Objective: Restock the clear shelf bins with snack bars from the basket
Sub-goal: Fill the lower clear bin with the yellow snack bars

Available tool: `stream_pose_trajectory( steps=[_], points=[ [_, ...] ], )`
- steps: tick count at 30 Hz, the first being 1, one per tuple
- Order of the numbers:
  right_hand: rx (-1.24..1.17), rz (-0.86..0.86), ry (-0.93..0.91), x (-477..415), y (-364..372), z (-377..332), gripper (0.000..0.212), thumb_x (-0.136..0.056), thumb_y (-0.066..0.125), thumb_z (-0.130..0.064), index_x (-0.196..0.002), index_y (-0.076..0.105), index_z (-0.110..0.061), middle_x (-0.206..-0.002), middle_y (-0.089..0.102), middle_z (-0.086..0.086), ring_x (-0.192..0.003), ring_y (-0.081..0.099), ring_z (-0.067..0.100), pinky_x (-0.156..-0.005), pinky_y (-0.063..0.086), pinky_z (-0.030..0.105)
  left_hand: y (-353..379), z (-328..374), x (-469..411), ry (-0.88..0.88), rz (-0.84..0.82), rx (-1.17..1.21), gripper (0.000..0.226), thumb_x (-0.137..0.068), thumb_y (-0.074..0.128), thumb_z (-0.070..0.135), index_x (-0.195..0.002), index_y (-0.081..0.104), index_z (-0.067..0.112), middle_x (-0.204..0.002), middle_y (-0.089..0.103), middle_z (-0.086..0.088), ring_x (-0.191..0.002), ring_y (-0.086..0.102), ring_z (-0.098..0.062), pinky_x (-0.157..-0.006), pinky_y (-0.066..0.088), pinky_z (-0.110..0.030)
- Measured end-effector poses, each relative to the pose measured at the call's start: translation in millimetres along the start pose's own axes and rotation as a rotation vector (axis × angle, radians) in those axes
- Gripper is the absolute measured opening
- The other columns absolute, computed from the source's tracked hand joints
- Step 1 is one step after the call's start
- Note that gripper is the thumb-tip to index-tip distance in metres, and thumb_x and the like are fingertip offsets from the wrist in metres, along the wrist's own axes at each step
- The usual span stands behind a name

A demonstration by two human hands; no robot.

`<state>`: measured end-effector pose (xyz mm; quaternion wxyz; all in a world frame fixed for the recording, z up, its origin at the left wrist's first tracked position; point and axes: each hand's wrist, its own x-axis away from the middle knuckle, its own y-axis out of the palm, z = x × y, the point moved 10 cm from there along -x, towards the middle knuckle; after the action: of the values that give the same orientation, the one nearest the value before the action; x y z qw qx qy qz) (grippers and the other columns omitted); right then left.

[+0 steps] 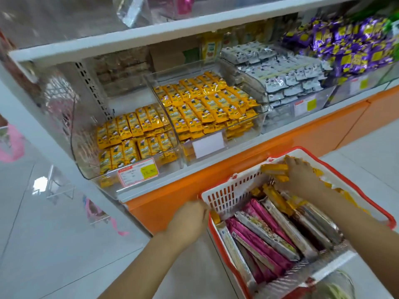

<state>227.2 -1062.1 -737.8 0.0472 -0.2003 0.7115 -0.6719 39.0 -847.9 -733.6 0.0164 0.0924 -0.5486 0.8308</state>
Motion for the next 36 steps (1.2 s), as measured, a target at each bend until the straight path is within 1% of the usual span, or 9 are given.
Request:
stream_pose_trajectory(
  steps=[8,13,17,20,24,26,28,32,36],
  points=[
    [0.235,0.004,-0.022,-54.4,28.3,16.7,0.096,-0.07,0.067,-0.068,-0.136,0.035,-0.006,-0.134,0.045,0.013,-0.125,0.042,0.031,-0.105,0.035,0.04,65.4,-4.2,-16.6,-0.077,-0.225,-0.046,0.03,-0.096,0.042,0.011,-0.124,0.051,0.014,-0.121,0.062,-0.008,-0.1,0.065,-0.024,-0.082,0.056,-0.039],
    [0.361,-0.066,0.115,-60.8,33.9,14.6,0.069,-0.089,0.054,-0.047,-0.142,0.034,-0.008,-0.137,0.042,0.013,-0.126,0.043,0.031,-0.102,0.036,0.043,69.0,-1.7,-28.7,-0.095,-0.267,-0.137,0.028,-0.096,0.041,0.008,-0.115,0.061,0.007,-0.116,0.065,-0.012,-0.099,0.066,-0.026,-0.082,0.054,-0.034],
    [0.329,-0.165,0.126,-56.1,50.3,11.1,0.044,-0.094,0.044,-0.016,-0.137,0.045,-0.006,-0.121,0.059,0.009,-0.104,0.061,0.025,-0.078,0.054,0.034,70.3,-5.2,-31.5,-0.148,-0.306,-0.162,0.03,-0.094,0.044,0.007,-0.118,0.061,0.007,-0.118,0.065,-0.013,-0.101,0.065,-0.028,-0.084,0.055,-0.038],
    [0.252,-0.152,0.123,-45.8,43.4,8.9,0.037,-0.095,0.044,-0.013,-0.13,0.051,-0.007,-0.105,0.063,0.007,-0.092,0.063,0.023,-0.063,0.053,0.03,68.5,-5.0,-29.2,-0.193,-0.33,-0.1,0.032,-0.095,0.043,0.007,-0.123,0.059,0.006,-0.123,0.062,-0.014,-0.105,0.063,-0.028,-0.089,0.054,-0.038],
    [-0.007,-0.008,0.068,-15.5,11.7,-1.3,0.049,-0.095,0.046,-0.049,-0.099,0.063,-0.003,-0.082,0.062,0.009,-0.082,0.063,0.026,-0.056,0.045,0.029,50.5,12.6,-28.1,-0.207,-0.296,0.15,0.031,-0.099,0.044,0.022,-0.124,0.06,0.012,-0.128,0.059,-0.005,-0.113,0.058,-0.021,-0.094,0.046,-0.029],
    [-0.175,0.054,0.052,10.7,-2.1,-13.3,0.053,-0.093,0.049,-0.053,-0.066,0.055,-0.007,-0.058,0.052,0.005,-0.059,0.058,0.022,-0.045,0.039,0.025,40.9,27.6,-29.4,-0.198,-0.265,0.394,0.022,-0.098,0.047,0.026,-0.11,0.064,0.019,-0.105,0.064,0.0,-0.091,0.058,-0.009,-0.08,0.045,-0.021],
    [-0.237,0.067,0.022,39.3,-10.1,-33.8,0.053,-0.091,0.052,-0.051,-0.056,0.045,-0.013,-0.049,0.046,0.002,-0.045,0.049,0.017,-0.04,0.029,0.023,32.9,41.4,-25.2,-0.253,-0.262,0.728,0.01,-0.099,0.049,0.024,-0.101,0.059,0.023,-0.091,0.056,-0.004,-0.081,0.052,-0.013,-0.069,0.04,-0.02],
    [-0.205,0.078,-0.074,86.4,-21.8,-82.6,0.028,-0.087,0.062,-0.04,-0.092,0.051,-0.015,-0.074,0.058,0.0,-0.071,0.063,0.022,-0.052,0.038,0.026,11.1,61.9,-14.7,-0.258,-0.231,1.126,0.026,-0.1,0.045,0.02,-0.102,0.061,0.0,-0.099,0.059,-0.018,-0.087,0.053,-0.028,-0.075,0.046,-0.028],
    [-0.237,0.28,-0.123,125.0,-43.1,-115.8,0.045,-0.086,0.065,-0.036,-0.114,0.038,-0.015,-0.089,0.064,0.002,-0.079,0.066,0.022,-0.051,0.034,0.027,-18.0,67.0,8.2,-0.215,-0.122,1.329,0.036,-0.098,0.047,0.018,-0.115,0.058,-0.011,-0.108,0.066,-0.024,-0.093,0.058,-0.033,-0.09,0.044,-0.04]
  ],
)
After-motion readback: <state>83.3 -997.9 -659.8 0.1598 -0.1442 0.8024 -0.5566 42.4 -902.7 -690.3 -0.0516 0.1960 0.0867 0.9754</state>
